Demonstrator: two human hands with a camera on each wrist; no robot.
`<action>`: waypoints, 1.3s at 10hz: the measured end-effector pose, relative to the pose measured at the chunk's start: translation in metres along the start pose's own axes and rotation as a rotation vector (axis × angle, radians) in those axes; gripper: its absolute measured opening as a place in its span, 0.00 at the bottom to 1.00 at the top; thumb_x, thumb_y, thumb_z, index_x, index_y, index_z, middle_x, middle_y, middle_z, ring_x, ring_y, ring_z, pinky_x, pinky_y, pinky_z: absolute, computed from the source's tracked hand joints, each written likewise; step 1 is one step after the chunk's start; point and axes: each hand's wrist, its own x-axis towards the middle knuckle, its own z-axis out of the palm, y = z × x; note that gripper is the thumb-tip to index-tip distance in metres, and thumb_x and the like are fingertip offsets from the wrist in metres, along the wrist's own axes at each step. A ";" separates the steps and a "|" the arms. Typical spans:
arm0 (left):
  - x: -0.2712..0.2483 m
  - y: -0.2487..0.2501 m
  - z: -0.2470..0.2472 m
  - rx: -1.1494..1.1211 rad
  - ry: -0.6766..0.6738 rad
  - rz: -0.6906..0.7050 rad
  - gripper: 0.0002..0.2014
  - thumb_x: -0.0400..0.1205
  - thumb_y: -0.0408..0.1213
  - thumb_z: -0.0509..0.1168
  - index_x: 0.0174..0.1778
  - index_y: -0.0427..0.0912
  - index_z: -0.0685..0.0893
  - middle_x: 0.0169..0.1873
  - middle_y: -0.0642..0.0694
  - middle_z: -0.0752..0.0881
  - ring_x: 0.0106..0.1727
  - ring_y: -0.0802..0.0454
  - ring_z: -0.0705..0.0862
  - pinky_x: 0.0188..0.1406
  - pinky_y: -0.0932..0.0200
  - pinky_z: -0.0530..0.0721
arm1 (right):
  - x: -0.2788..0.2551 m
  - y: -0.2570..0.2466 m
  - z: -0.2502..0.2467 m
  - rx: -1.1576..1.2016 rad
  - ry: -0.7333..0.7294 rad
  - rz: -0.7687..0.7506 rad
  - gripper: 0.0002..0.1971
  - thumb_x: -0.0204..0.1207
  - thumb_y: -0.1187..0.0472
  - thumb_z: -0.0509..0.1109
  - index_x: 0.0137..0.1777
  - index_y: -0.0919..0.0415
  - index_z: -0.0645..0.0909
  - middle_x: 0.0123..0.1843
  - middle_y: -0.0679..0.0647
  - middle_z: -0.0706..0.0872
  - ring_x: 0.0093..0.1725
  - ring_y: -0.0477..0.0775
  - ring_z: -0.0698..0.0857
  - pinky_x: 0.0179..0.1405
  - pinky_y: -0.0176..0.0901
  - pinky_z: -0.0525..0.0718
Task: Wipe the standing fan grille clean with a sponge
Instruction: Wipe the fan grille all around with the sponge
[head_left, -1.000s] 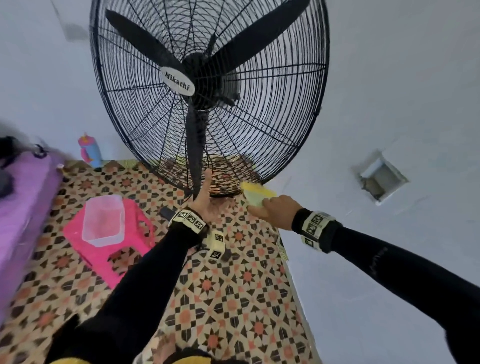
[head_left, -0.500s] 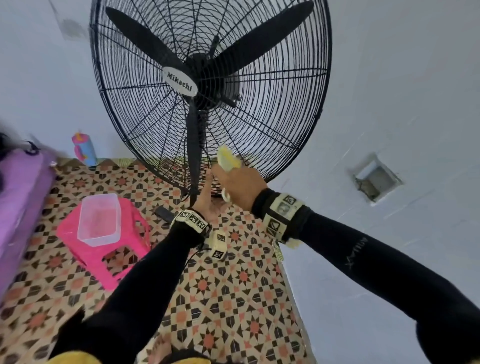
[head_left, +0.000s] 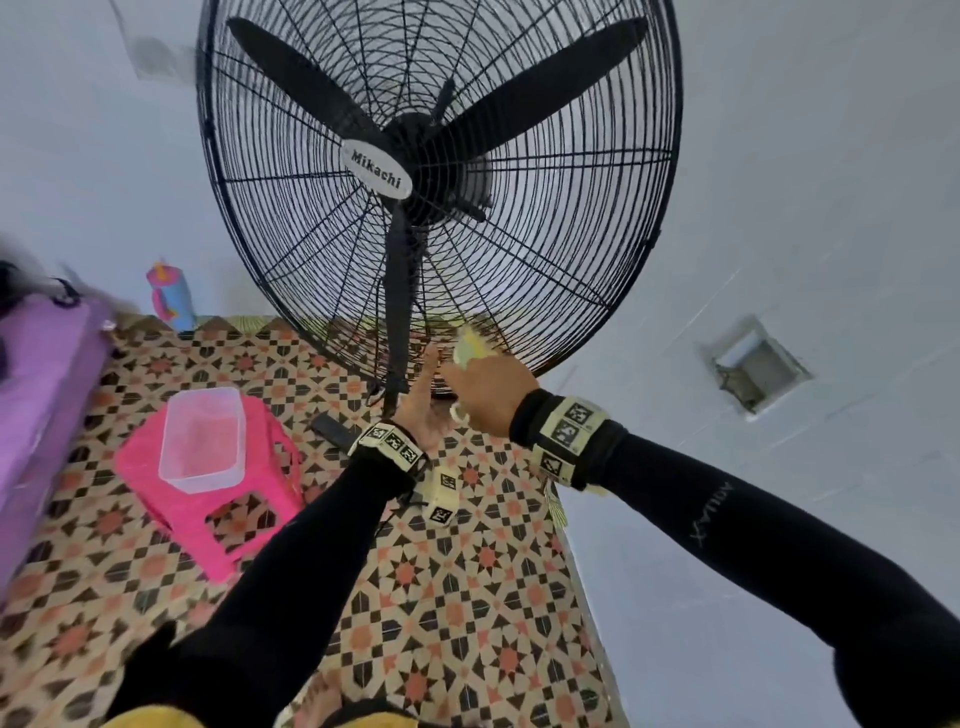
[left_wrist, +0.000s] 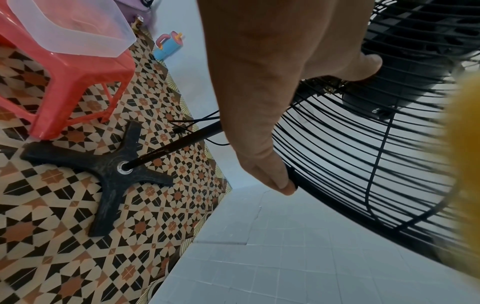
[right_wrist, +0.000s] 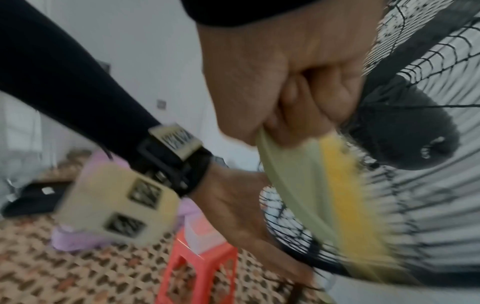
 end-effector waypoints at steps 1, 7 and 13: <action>0.060 -0.022 -0.070 -0.048 0.064 -0.228 0.42 0.87 0.58 0.64 0.83 0.23 0.66 0.77 0.31 0.78 0.55 0.39 0.88 0.28 0.67 0.83 | 0.001 -0.010 0.003 0.012 -0.031 0.059 0.09 0.85 0.60 0.64 0.60 0.61 0.81 0.38 0.50 0.79 0.41 0.55 0.83 0.38 0.49 0.76; 0.028 0.038 -0.067 0.260 -0.151 -0.457 0.44 0.78 0.72 0.67 0.80 0.41 0.73 0.80 0.31 0.76 0.73 0.23 0.81 0.76 0.22 0.75 | -0.003 0.021 0.015 0.143 0.152 0.039 0.37 0.78 0.33 0.66 0.69 0.66 0.68 0.33 0.47 0.69 0.30 0.48 0.70 0.27 0.42 0.68; 0.013 0.135 -0.017 0.787 0.152 0.187 0.28 0.84 0.32 0.73 0.78 0.33 0.71 0.60 0.35 0.88 0.33 0.52 0.90 0.20 0.68 0.81 | -0.003 0.138 -0.015 0.496 1.075 0.604 0.42 0.73 0.45 0.70 0.87 0.51 0.60 0.88 0.61 0.57 0.87 0.67 0.54 0.82 0.70 0.56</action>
